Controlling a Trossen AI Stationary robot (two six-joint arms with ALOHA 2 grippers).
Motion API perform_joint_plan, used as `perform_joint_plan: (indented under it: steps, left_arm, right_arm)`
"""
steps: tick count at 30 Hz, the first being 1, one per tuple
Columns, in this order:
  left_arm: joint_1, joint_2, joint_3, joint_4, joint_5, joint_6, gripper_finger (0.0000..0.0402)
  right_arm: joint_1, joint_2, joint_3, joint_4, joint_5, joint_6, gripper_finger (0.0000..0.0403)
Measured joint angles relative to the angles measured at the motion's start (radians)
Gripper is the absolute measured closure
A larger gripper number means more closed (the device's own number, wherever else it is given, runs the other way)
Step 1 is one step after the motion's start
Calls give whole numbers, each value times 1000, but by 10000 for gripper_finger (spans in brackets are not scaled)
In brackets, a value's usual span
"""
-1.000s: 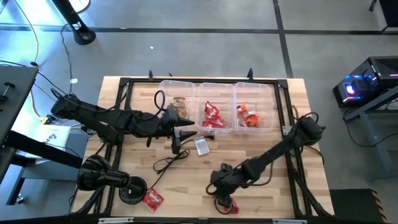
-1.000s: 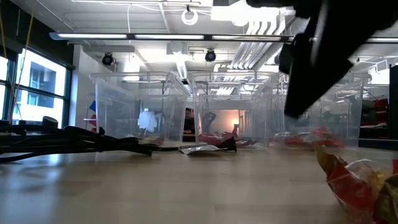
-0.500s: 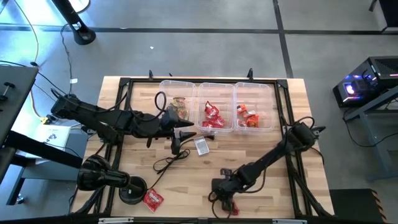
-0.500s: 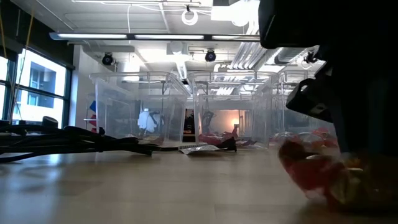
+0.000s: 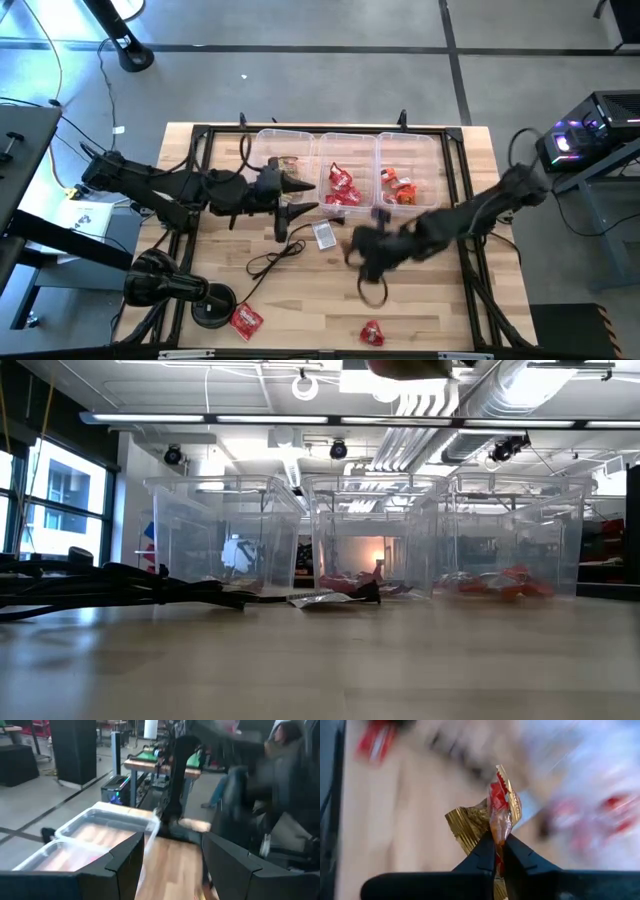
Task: Sort candy
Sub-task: Put the gold candy pack into the left transparent bin
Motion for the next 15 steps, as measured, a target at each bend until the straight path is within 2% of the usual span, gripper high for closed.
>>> perform_joint_plan:
  steps: [3, 9, 15]
  left_arm:
    - [18, 11, 17, -34, 1, 16, 206]
    - [51, 13, 19, -36, 86, -15, 206]
    - [66, 13, 19, -77, 105, -64, 206]
  right_arm:
    - [-59, -43, 43, 38, 98, -76, 399]
    - [-160, -45, 118, 178, 113, -271, 400]
    - [-213, -43, 124, 268, 143, -387, 401]
